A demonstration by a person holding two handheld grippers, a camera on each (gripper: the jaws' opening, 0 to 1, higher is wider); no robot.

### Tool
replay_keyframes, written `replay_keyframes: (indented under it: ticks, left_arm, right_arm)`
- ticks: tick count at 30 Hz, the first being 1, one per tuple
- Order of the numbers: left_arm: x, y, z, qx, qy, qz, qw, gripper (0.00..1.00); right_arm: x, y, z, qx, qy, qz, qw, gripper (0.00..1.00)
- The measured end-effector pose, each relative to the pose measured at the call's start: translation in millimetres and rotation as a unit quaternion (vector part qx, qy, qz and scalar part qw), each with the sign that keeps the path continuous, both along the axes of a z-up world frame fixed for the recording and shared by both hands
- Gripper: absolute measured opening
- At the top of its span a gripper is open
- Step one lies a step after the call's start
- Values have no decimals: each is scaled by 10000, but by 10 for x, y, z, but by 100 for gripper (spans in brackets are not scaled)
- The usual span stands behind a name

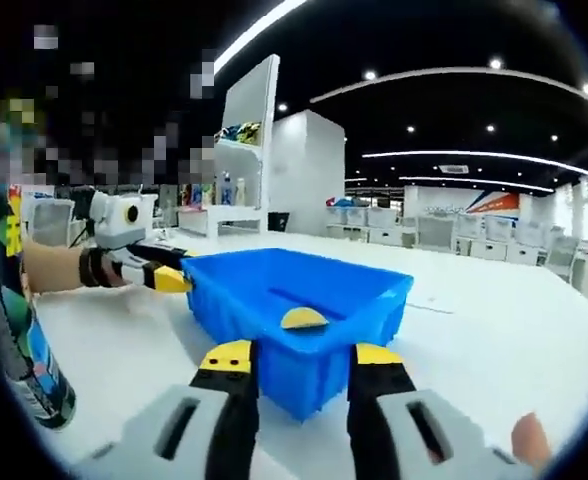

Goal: Open the lid of the chip container on the table, take out the chips, place them into the box in front of the container, and close the lid

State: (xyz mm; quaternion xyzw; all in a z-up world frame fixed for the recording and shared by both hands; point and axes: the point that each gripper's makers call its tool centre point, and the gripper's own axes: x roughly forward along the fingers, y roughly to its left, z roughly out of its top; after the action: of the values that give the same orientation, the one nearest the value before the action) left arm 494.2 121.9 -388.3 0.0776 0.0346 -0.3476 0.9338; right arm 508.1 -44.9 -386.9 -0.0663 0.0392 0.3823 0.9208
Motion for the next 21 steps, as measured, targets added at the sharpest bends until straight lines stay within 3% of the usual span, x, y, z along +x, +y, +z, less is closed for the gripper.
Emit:
replay_keyframes:
  ticks: [5, 13, 17, 21]
  left_arm:
    - [10, -11, 26, 83, 12, 26, 10000, 36]
    - [62, -18, 173, 267, -276, 50, 9993, 37]
    - [209, -15, 279, 247, -339, 38, 9991, 37]
    - [420, 0, 277, 215, -270, 46, 9994, 37]
  right_arm:
    - [17, -15, 22, 61, 27, -7, 10000, 30]
    - [92, -25, 212, 206, -204, -15, 9996, 29]
    - [212, -20, 319, 191, -301, -27, 9994, 29]
    - [394, -13, 355, 143, -380, -45, 9992, 29]
